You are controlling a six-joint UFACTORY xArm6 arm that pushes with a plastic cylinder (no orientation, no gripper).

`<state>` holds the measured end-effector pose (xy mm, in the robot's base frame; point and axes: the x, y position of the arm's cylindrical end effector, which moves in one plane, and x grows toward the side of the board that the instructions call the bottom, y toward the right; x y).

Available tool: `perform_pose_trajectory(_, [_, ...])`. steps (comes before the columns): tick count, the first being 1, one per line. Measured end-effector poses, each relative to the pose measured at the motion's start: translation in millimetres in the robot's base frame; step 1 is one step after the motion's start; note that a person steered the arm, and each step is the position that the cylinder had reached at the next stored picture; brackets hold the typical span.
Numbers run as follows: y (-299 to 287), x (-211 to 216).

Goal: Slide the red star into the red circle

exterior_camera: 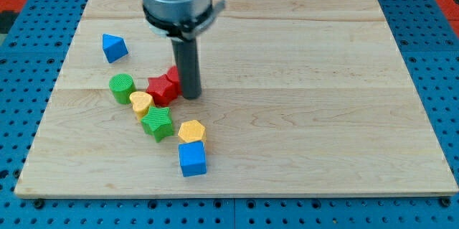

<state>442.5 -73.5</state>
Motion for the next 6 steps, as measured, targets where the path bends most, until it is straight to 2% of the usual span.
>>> perform_pose_trajectory(1, [-25.8, -42.0])
perform_pose_trajectory(2, [-16.3, -69.6])
perform_pose_trajectory(3, [-34.8, -86.2])
perform_pose_trajectory(4, [23.4, -69.1])
perform_pose_trajectory(5, [59.5, 14.9])
perform_pose_trajectory(6, [46.4, 34.2])
